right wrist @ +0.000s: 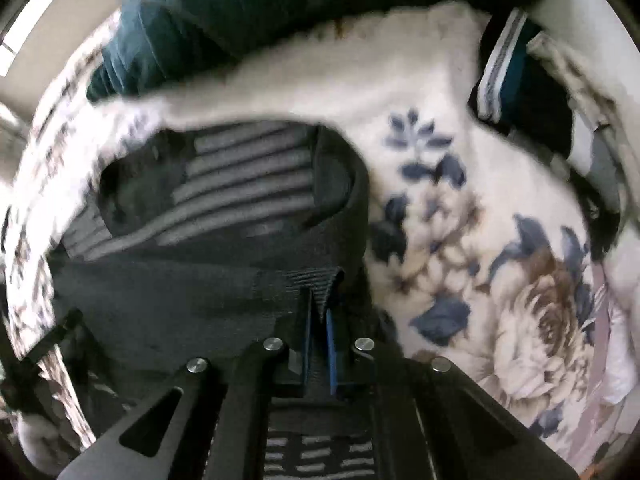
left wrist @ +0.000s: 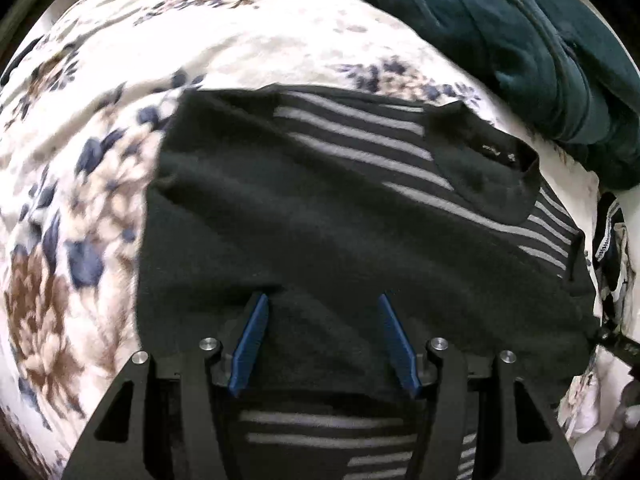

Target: Fold small clothes

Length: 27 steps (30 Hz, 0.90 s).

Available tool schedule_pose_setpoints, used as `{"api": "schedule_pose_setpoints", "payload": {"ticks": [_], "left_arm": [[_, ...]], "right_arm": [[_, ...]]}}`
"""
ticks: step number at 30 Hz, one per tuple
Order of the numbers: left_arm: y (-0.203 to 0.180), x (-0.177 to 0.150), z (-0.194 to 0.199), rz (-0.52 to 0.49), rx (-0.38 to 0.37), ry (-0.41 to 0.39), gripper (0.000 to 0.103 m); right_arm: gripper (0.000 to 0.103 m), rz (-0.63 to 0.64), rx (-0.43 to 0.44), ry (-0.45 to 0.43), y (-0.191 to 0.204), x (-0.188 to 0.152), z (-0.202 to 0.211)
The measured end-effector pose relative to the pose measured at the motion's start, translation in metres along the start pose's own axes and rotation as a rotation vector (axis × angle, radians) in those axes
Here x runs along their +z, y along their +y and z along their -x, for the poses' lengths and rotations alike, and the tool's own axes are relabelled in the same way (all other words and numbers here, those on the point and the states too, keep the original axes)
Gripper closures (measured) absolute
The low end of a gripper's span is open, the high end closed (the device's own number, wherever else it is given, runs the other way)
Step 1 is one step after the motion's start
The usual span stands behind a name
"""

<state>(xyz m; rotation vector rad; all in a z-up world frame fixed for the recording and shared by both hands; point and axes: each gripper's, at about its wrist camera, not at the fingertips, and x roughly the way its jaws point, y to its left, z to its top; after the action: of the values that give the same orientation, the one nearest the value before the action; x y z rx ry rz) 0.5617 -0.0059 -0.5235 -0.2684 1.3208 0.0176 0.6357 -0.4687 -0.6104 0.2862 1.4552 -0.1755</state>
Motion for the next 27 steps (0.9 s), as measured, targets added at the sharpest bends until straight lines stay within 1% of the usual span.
{"api": "schedule_pose_setpoints", "payload": {"ticks": [1,2,3,4,5,6,8,10,12,15,17,18,19,20,21,23,24,25,26,27], "left_arm": [[0.006,-0.005,0.004,-0.007,0.020,0.003,0.048],[0.012,-0.012,0.007,-0.015,0.042,0.009,0.048],[0.017,-0.017,0.006,-0.018,0.060,0.019,0.048],[0.024,-0.024,0.004,-0.017,0.076,0.036,0.048],[0.030,-0.033,0.001,-0.012,0.083,0.055,0.048],[0.034,-0.039,0.000,-0.012,0.078,0.070,0.048],[0.034,-0.055,-0.002,-0.036,0.069,0.105,0.048],[0.029,-0.072,-0.003,-0.062,0.052,0.148,0.048],[0.024,-0.089,0.001,-0.084,0.051,0.160,0.048],[0.020,-0.108,0.013,-0.096,0.036,0.146,0.048],[0.018,-0.116,0.017,-0.109,0.036,0.130,0.048],[0.015,-0.120,0.018,-0.128,0.045,0.117,0.048],[0.012,-0.124,0.018,-0.148,0.050,0.110,0.048],[0.009,-0.126,0.018,-0.162,0.043,0.105,0.048],[0.004,-0.128,0.017,-0.174,0.030,0.099,0.048],[-0.006,-0.131,0.020,-0.195,-0.011,0.083,0.048],[-0.012,-0.131,0.022,-0.208,-0.041,0.075,0.048],[-0.018,-0.131,0.025,-0.221,-0.075,0.067,0.046],[-0.026,-0.132,0.029,-0.233,-0.086,0.062,0.042],[-0.034,-0.133,0.032,-0.244,-0.089,0.060,0.030]], "right_arm": [[0.094,-0.012,-0.011,0.010,-0.003,-0.002,-0.001],[0.089,-0.025,-0.015,0.007,-0.006,-0.004,0.002],[0.087,-0.041,-0.024,0.000,-0.010,-0.006,0.007],[0.082,-0.060,-0.032,-0.013,-0.013,-0.009,0.013],[0.075,-0.079,-0.024,-0.027,-0.015,-0.012,0.018],[0.069,-0.095,-0.012,-0.033,-0.017,-0.014,0.022],[0.048,-0.115,0.008,-0.038,-0.016,-0.019,0.027],[0.039,-0.100,0.030,-0.022,-0.003,-0.027,0.027],[0.039,-0.101,0.057,-0.001,0.016,-0.037,0.021],[0.039,-0.156,0.090,0.047,0.032,-0.053,-0.001],[0.039,-0.215,0.077,0.068,0.028,-0.061,-0.022],[0.039,-0.246,0.042,0.079,0.021,-0.063,-0.032],[0.042,-0.277,0.024,0.086,0.011,-0.065,-0.040],[0.045,-0.305,0.048,0.100,0.002,-0.066,-0.046],[0.045,-0.319,0.071,0.108,-0.001,-0.066,-0.045],[0.042,-0.274,0.110,0.100,0.001,-0.065,-0.025],[0.037,-0.243,0.109,0.083,0.003,-0.066,-0.012],[0.020,-0.215,0.113,0.066,0.003,-0.067,0.002],[0.006,-0.182,0.134,0.050,0.002,-0.071,0.021],[0.003,-0.167,0.146,0.046,-0.002,-0.074,0.033]]}}
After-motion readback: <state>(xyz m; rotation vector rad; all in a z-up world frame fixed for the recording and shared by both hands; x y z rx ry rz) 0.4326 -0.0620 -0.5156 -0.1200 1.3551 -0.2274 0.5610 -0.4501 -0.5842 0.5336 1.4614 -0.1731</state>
